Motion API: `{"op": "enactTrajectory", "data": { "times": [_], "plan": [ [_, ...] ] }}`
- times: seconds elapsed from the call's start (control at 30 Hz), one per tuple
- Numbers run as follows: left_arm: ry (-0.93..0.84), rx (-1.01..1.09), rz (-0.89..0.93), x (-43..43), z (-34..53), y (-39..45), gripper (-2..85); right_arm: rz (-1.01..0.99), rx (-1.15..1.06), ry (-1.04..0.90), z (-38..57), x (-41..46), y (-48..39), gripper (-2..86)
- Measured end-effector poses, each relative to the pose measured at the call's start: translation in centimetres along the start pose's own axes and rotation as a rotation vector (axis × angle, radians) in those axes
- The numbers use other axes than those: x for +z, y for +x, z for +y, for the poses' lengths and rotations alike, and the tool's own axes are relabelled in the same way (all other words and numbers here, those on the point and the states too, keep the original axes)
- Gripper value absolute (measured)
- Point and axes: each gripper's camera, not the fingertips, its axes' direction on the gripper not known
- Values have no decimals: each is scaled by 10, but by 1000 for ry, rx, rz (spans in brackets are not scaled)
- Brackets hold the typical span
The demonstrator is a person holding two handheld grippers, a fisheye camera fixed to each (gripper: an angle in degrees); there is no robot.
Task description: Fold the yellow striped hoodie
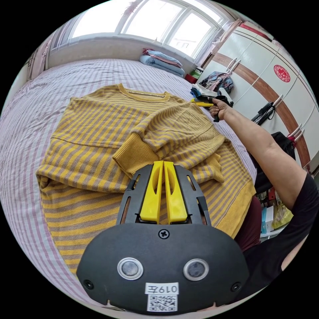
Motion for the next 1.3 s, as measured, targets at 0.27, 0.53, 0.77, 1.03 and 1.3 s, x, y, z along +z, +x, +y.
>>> {"op": "enactTrajectory", "data": {
  "times": [0.27,0.53,0.77,1.03,1.3],
  "plan": [
    [6,-12,13,4,4,-5,10,239,-158,90,-13,-18,-40,-2],
    [2,-16,14,7,9,-8,10,313,-169,105,-22,-12,-63,56],
    [79,5,36,-4,16,-9,10,288,-187,123,-32,-40,-92,86],
    [159,-19,36,-15,26,-19,9,210,-136,25,-49,-53,-112,23],
    [-4,72,-270,12,25,0,11,452,-245,12,-72,-60,-188,26]
  ]
}}
